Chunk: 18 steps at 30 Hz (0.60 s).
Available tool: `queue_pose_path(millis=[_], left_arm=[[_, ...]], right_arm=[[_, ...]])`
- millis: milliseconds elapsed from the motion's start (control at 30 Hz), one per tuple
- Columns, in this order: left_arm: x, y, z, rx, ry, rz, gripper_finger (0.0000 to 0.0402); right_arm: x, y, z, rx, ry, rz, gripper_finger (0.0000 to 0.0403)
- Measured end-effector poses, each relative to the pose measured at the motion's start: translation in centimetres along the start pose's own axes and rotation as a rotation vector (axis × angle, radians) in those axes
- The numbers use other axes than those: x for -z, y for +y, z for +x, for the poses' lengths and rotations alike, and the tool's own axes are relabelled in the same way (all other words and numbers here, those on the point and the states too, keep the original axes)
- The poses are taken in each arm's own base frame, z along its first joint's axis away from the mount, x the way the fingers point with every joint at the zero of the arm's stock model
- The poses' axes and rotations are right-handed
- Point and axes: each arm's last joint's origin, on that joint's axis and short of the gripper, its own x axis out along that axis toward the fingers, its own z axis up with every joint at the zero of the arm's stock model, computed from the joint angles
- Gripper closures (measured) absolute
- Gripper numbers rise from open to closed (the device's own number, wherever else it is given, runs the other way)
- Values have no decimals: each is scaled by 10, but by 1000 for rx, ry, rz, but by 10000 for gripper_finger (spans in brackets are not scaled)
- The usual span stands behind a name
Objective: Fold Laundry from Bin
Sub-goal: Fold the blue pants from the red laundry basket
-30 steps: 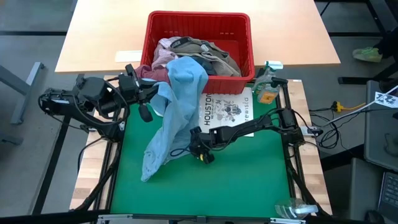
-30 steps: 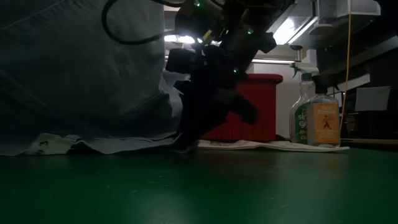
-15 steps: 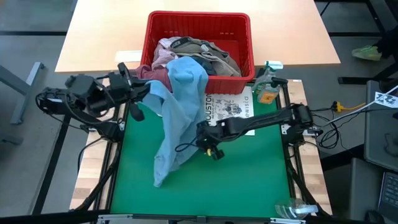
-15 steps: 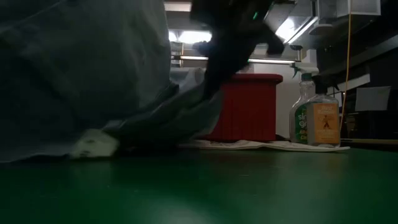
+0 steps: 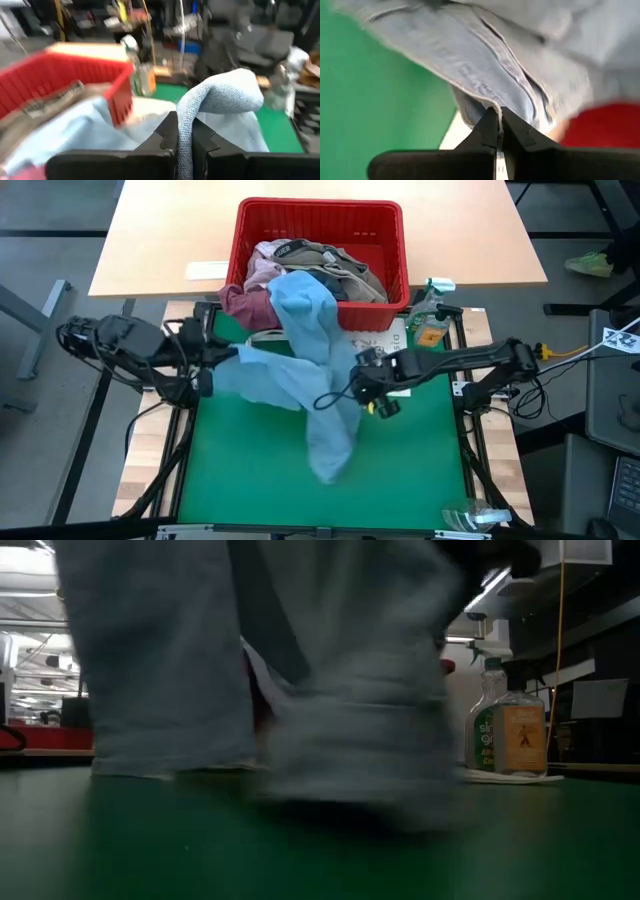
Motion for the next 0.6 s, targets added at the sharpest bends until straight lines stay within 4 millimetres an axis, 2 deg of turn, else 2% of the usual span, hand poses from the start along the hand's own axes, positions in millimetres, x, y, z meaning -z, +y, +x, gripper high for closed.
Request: queue_pose_path(millis=[333, 600], left_arm=[[18, -20, 11, 233, 252, -107, 392], [35, -54, 32, 337, 519, -208, 392]], right_arm=[[49, -32, -1, -8, 293, 217, 398], [74, -66, 6, 78, 376, 371, 396]])
